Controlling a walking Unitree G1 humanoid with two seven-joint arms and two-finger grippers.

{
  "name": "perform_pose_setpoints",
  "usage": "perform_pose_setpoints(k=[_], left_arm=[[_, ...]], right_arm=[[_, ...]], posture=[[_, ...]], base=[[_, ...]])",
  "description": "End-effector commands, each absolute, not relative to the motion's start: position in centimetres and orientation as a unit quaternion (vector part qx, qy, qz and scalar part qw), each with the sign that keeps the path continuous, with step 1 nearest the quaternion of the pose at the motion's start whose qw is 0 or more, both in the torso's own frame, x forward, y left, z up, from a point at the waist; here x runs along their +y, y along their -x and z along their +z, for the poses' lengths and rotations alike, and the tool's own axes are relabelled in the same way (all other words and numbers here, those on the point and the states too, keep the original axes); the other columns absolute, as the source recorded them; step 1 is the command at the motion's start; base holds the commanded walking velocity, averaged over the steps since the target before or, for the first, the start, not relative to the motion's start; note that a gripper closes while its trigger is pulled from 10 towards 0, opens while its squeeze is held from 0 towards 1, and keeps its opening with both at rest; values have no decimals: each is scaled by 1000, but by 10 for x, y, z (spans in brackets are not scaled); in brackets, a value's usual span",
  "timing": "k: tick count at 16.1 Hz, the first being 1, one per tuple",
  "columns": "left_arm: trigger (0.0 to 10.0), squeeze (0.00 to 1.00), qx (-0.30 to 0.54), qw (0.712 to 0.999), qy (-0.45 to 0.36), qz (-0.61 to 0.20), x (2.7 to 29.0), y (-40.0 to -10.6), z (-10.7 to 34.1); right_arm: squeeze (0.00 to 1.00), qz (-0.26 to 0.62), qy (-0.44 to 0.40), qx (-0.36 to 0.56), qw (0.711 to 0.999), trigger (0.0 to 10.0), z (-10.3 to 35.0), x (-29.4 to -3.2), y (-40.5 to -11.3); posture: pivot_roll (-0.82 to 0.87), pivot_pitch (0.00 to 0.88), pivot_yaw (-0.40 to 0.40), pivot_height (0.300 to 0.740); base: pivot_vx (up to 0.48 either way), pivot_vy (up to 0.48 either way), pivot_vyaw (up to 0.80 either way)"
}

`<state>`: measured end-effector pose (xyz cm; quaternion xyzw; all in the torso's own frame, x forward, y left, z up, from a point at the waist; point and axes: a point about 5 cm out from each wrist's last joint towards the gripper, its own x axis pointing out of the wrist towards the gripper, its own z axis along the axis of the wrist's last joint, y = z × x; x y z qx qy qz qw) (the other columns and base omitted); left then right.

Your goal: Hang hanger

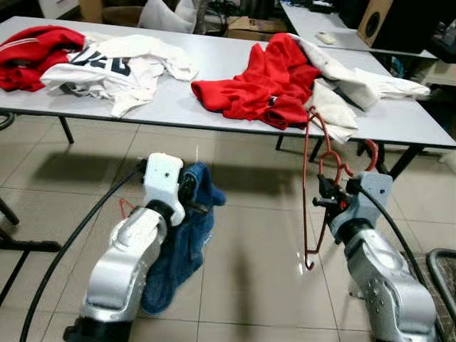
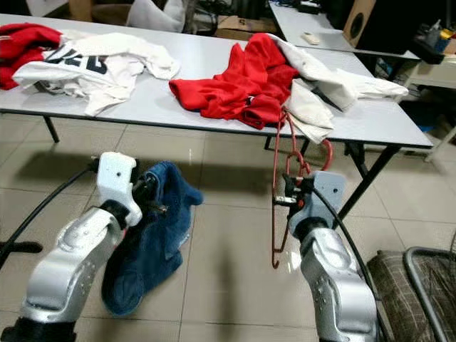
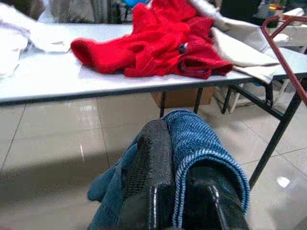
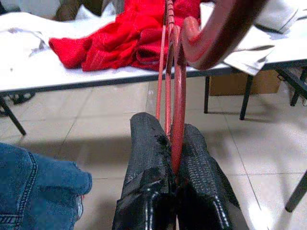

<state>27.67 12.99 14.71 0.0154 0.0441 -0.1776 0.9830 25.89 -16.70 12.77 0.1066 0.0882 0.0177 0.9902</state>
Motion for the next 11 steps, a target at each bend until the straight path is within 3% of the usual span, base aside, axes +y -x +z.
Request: perform_pose_setpoints(k=[1,7,11], left_arm=[[10000,0,19,979,-13,-201,120,-278,159],[10000,0,17,978,-14,-205,119,-279,160],[10000,0,15,980,-14,-200,121,-281,160]], right_arm=[[0,5,-107,79,991,10000,130,-173,-258],[0,2,-107,76,991,10000,130,-174,-258],[0,7,-98,77,992,10000,129,-172,-259]], posture=[[-59,0,-45,710],[-60,0,-39,710],[-63,0,-32,710]], base=[[319,0,-788],[318,0,-788],[321,0,-131]])
